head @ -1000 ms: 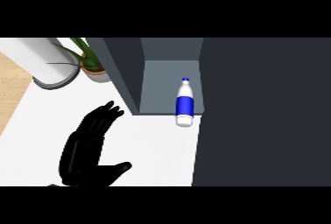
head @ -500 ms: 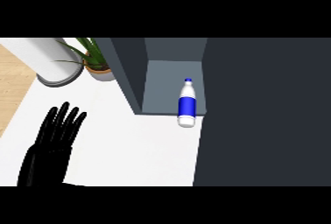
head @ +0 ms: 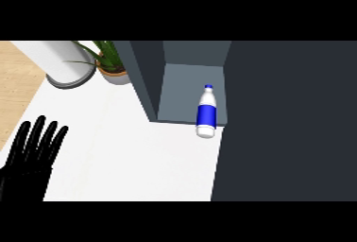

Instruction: Pick up the bottled water, place it into the cabinet and close the cabinet

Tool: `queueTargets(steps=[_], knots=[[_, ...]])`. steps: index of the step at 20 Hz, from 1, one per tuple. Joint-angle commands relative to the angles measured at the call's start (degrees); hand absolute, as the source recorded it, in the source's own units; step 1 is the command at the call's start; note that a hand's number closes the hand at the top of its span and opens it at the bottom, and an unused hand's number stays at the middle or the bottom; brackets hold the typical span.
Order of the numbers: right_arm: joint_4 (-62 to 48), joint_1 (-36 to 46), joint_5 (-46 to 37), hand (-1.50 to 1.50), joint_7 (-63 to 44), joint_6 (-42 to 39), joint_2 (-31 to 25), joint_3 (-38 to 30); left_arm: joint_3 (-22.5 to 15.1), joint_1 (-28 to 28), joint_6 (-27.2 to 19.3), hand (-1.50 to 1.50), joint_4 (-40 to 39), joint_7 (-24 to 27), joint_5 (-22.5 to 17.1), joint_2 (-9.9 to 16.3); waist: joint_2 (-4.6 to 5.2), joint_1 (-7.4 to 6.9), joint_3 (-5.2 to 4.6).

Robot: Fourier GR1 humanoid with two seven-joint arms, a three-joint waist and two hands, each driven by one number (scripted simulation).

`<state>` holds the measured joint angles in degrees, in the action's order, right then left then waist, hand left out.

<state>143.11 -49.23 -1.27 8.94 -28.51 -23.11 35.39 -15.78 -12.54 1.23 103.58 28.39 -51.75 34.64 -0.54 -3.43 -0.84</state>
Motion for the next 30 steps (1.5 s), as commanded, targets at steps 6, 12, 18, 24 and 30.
queueTargets(steps=[6,12,18,24,30], knots=[[3.67,6.99,-1.87,1.5,-8.55,-0.98,2.52,14.18,4.39,-2.97,7.06,-1.5,0.18,0.53,-3.08,4.46,1.22,-3.33,-0.01],[2.02,10.76,-0.37,1.5,-10.81,-0.35,2.37,12.56,4.7,-3.29,9.53,-1.5,0.7,-0.51,-4.09,5.97,1.93,-5.72,-0.19],[0.72,15.73,0.16,1.5,-12.08,-0.63,2.04,10.13,5.54,-3.08,11.32,-1.5,1.04,-0.98,-4.79,7.28,2.4,-8.27,-0.33],[1.83,23.02,-1.62,-1.5,-13.59,-4.71,-3.18,5.83,5.69,-2.23,12.68,-1.5,0.47,-1.76,-5.26,8.11,2.48,-10.54,-0.79],[0.82,26.31,0.1,1.5,-15.15,-3.78,-2.38,5.29,7.31,-1.8,13.15,-1.5,0.45,-2.03,-5.42,9.6,2.2,-10.16,-0.76]])
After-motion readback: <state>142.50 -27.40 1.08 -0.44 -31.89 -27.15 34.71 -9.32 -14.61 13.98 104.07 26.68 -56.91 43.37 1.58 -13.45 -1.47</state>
